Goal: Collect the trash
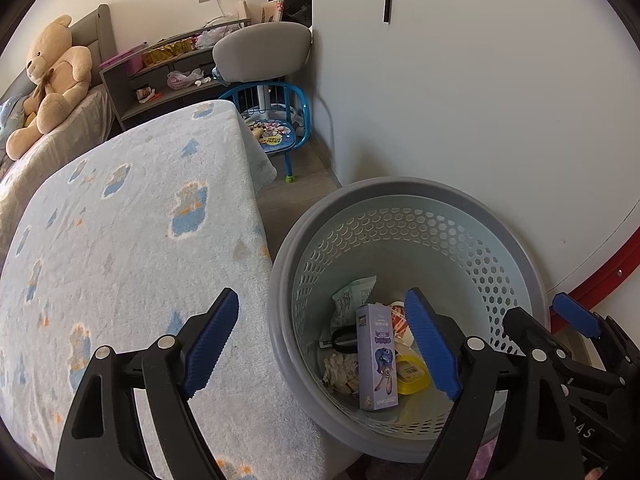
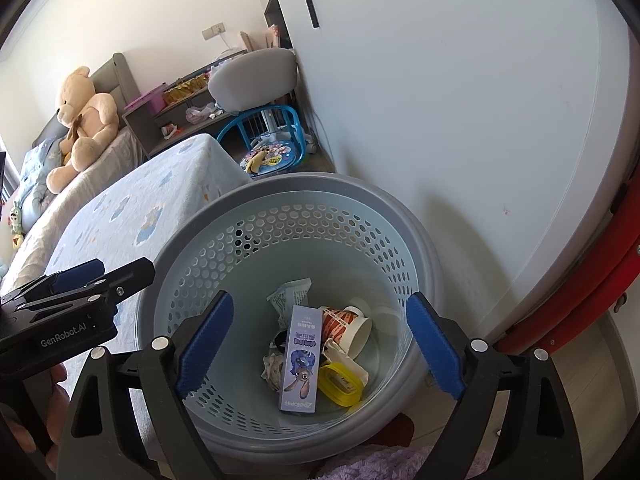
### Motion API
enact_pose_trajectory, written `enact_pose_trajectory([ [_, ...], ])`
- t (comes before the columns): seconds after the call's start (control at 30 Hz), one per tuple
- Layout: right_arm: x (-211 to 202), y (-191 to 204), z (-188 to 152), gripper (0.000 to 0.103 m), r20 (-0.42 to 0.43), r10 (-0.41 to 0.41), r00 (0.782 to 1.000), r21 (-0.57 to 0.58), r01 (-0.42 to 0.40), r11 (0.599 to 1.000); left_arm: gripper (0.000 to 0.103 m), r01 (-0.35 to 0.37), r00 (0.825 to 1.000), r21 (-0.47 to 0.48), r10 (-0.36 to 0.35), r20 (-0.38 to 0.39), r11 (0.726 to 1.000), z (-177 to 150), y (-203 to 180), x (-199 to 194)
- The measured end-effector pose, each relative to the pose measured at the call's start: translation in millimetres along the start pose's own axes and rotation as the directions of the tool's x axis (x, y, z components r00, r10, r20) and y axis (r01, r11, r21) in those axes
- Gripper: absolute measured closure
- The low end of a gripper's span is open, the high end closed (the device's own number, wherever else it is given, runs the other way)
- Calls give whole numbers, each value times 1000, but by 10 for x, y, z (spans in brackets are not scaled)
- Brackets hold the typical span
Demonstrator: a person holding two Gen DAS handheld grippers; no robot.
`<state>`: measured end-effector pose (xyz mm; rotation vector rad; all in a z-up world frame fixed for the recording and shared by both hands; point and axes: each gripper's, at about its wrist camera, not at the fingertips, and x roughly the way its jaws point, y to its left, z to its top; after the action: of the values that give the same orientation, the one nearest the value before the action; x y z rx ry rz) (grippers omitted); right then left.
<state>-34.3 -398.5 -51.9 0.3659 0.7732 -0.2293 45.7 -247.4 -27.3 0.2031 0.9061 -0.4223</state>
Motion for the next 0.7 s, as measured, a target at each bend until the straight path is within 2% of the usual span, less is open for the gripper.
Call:
enact_pose_trajectory([
  [0.7, 20, -16, 5, 15, 0, -18, 1000, -10, 18, 1000, 22, -38, 999, -5, 38, 11, 999, -3, 12, -11],
])
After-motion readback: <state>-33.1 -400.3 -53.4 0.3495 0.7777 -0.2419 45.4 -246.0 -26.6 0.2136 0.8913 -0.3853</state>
